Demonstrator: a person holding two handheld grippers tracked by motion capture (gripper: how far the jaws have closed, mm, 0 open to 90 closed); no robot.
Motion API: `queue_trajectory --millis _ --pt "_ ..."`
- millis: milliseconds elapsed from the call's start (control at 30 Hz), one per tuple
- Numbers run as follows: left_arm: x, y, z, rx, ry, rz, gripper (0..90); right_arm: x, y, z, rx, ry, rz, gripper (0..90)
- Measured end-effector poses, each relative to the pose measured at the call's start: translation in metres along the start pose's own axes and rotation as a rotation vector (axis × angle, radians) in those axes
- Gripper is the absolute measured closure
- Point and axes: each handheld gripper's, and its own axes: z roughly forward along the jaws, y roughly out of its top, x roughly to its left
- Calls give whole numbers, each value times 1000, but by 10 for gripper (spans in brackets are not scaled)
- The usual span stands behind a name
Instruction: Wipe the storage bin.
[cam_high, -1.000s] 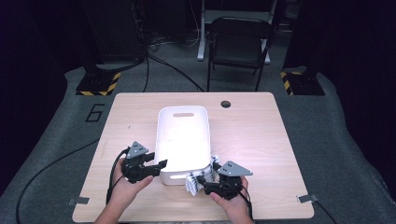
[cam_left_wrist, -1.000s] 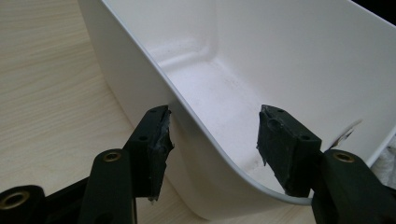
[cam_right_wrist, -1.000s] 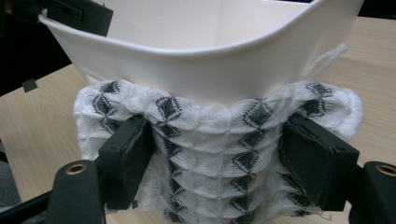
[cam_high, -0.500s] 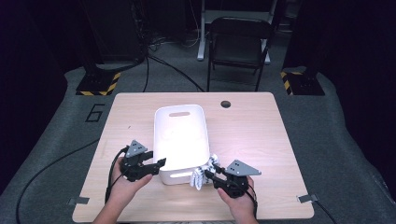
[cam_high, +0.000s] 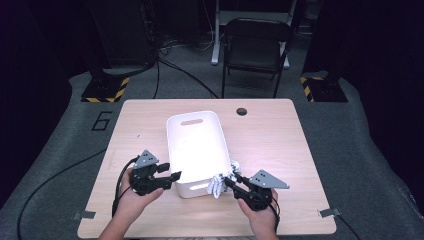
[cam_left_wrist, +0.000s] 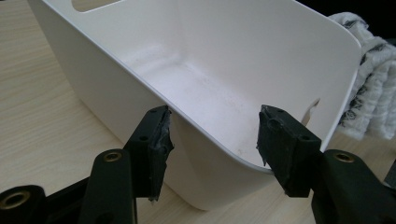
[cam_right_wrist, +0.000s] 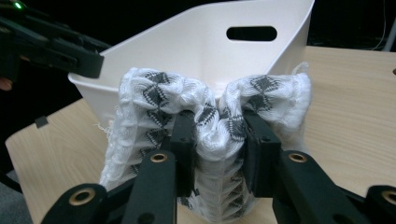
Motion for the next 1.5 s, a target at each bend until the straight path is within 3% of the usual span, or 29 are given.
queue_trajectory --millis 200,400,633,700,767,833,1000,1133,1200,1500 --pt "0 0 1 -10 2 -7 440 -9 -11 11 75 1 -1 683" --pt "0 0 0 -1 -11 -20 432 -18 -26 27 194 -10 4 676" --pt "7 2 -4 16 -60 -57 416 -21 -30 32 231 -10 9 670" --pt "7 4 -7 -13 -46 11 420 -21 -30 32 230 -14 11 669" --pt "4 7 -12 -19 -75 40 424 -21 -30 32 229 -10 8 669" --pt "-1 8 -13 -35 -73 100 422 -22 -30 32 227 -11 12 668" --pt "-16 6 -2 3 -145 236 423 -22 -30 31 226 -5 28 665" --pt "-19 4 5 23 -192 258 445 -23 -30 31 220 -1 28 661" --pt "-18 4 7 23 -194 285 494 -23 -30 31 217 0 29 658" --pt "-25 5 13 28 -220 291 686 -26 -31 25 195 -4 48 654"
